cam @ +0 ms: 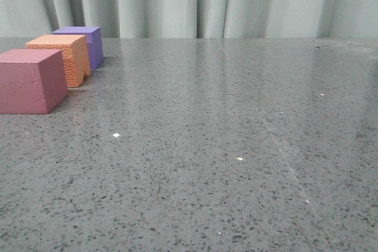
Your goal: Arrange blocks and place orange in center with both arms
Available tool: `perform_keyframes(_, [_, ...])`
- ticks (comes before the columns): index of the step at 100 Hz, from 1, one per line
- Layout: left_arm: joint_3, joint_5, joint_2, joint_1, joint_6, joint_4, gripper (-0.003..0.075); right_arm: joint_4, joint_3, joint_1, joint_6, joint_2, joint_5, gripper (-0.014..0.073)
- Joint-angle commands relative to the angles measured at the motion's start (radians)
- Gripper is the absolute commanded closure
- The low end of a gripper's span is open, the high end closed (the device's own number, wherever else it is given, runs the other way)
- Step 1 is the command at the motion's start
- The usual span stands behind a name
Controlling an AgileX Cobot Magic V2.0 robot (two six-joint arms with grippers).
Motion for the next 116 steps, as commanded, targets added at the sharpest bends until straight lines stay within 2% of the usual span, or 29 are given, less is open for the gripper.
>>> perform_keyframes(1, [0.021, -0.102, -0.055, 0.004, 0.000, -0.013, 0.0739, -0.001, -0.013, -0.007, -0.010, -0.001, -0.080, 0.0661])
perform_keyframes(26, [0.083, -0.078, -0.078, 0.004, -0.069, 0.005, 0.0739, -0.001, -0.013, -0.007, -0.010, -0.001, -0.080, 0.0661])
perform_keyframes(116, [0.083, -0.089, -0.078, 0.004, -0.069, 0.019, 0.0739, -0.001, -0.013, -0.007, -0.010, -0.001, -0.080, 0.0661])
